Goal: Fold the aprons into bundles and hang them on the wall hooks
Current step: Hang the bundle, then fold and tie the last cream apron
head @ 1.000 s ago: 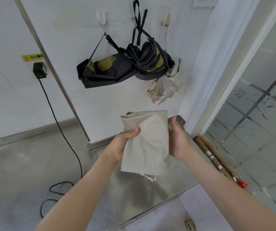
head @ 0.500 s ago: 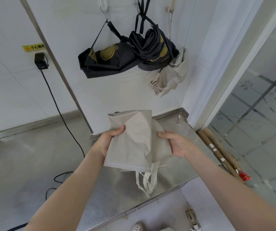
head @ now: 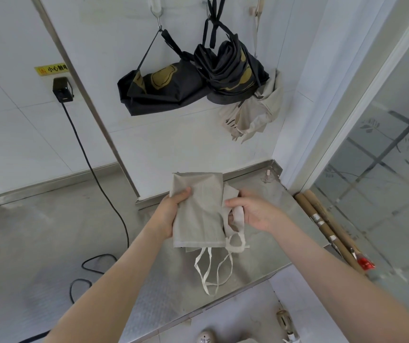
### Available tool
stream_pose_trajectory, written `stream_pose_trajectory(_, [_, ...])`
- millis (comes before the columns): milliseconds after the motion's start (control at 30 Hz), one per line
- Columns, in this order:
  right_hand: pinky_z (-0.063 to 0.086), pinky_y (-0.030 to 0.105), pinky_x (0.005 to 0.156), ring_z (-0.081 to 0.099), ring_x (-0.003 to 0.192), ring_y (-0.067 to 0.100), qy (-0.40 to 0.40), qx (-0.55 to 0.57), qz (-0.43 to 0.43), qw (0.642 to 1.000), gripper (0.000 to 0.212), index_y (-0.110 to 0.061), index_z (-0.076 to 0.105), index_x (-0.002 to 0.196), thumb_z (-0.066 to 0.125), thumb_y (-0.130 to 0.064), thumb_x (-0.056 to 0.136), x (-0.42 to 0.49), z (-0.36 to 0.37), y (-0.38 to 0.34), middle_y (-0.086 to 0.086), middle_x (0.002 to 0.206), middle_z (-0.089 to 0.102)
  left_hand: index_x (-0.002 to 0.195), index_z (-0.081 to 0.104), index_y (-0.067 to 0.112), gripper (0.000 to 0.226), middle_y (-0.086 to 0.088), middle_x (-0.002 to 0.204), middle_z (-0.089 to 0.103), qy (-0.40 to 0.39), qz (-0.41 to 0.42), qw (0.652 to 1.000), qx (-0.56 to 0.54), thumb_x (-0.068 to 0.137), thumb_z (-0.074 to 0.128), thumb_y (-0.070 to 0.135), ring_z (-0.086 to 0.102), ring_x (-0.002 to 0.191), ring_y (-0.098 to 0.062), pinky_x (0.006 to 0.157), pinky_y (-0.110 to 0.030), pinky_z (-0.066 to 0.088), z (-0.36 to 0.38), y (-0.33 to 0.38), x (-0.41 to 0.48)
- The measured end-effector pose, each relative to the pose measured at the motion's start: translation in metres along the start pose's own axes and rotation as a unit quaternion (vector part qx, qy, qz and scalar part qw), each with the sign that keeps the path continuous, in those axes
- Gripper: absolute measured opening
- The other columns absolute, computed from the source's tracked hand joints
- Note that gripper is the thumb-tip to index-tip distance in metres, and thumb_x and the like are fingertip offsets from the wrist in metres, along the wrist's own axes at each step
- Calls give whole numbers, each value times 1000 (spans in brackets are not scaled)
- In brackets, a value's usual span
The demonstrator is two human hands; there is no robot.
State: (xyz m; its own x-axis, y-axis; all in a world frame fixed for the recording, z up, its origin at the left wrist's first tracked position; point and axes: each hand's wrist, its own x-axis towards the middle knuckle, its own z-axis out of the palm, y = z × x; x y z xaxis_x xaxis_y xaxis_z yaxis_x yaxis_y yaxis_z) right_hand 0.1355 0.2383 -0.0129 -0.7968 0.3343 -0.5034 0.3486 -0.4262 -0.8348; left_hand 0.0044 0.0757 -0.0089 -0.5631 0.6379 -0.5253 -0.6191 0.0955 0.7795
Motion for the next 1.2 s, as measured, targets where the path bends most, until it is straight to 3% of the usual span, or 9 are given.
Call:
stream_pose_trajectory(233, [57, 37, 61, 61, 70, 21, 14, -46, -8, 999, 8, -8, 58, 95, 51, -6, 93, 1, 17, -4, 7, 77, 60, 103, 63, 11, 17, -13, 101, 69, 7, 54, 995, 82, 90, 64, 21, 66, 86, -27, 86, -45, 52, 18, -1, 6])
stream_pose_trajectory(333, [47, 29, 50, 56, 53, 14, 52, -171, -46, 983, 10, -5, 50, 102, 47, -3, 93, 3, 27, -4, 9, 72, 54, 105, 63, 10, 18, -14, 102, 70, -1, 61, 994, 90, 91, 63, 21, 67, 87, -27, 85, -44, 53, 24, 0, 7])
stream_pose_trajectory(433, [34, 29, 59, 53, 73, 22, 71, -457, -113, 879, 11, -5, 47, 103, 48, -10, 94, 4, 23, -11, 10, 84, 52, 102, 63, 10, 13, -10, 94, 70, -2, 67, 992, 106, 92, 63, 18, 68, 79, -23, 76, -37, 56, 27, 4, 9])
stream_pose_trajectory(533, [37, 27, 71, 54, 104, 27, 24, -594, -114, 796, 24, -10, 51, 118, 46, -8, 95, -3, 19, -22, 11, 115, 56, 99, 64, 8, 12, -9, 91, 70, 5, 75, 982, 175, 89, 65, 16, 67, 75, -20, 68, -31, 56, 26, 7, 12])
stream_pose_trajectory(633, [36, 30, 69, 54, 96, 27, -16, -684, -108, 721, 27, -11, 53, 113, 39, -2, 92, -8, 22, -29, 10, 108, 57, 94, 68, 8, 12, -12, 93, 72, -15, 75, 958, 278, 85, 69, 15, 68, 78, -22, 75, -36, 55, 27, 6, 16])
stream_pose_trajectory(767, [32, 31, 62, 48, 84, 24, -73, -726, -119, 673, 35, -16, 59, 104, 38, 6, 86, -9, 30, -35, 1, 91, 46, 96, 71, 10, 29, -9, 93, 72, -87, 64, 891, 441, 70, 62, 19, 62, 82, -21, 76, -40, 50, 35, 1, 22])
stream_pose_trajectory(833, [34, 32, 64, 51, 85, 24, -83, -727, -132, 669, 35, -16, 59, 100, 39, 7, 83, -9, 29, -38, 0, 91, 51, 91, 70, 12, 29, -5, 84, 66, -115, 48, 865, 486, 67, 60, 24, 54, 76, -18, 69, -34, 43, 38, 0, 26])
stream_pose_trajectory(1000, [34, 30, 59, 49, 79, 21, -40, -691, -161, 704, 19, -23, 52, 105, 45, -12, 91, -13, 24, -53, -1, 85, 55, 96, 63, 10, 39, -6, 89, 65, -175, 5, 819, 546, 62, 58, 29, 56, 82, -17, 78, -36, 45, 32, -8, 33])
stream_pose_trajectory(1200, [31, 22, 56, 44, 70, 15, -81, -690, -107, 711, 19, -13, 58, 93, 40, -16, 100, -3, 35, -59, -2, 78, 51, 85, 52, 12, 14, -5, 87, 50, -198, -8, 747, 635, 77, 58, 22, 41, 76, -17, 73, -30, 38, 38, -17, 31])
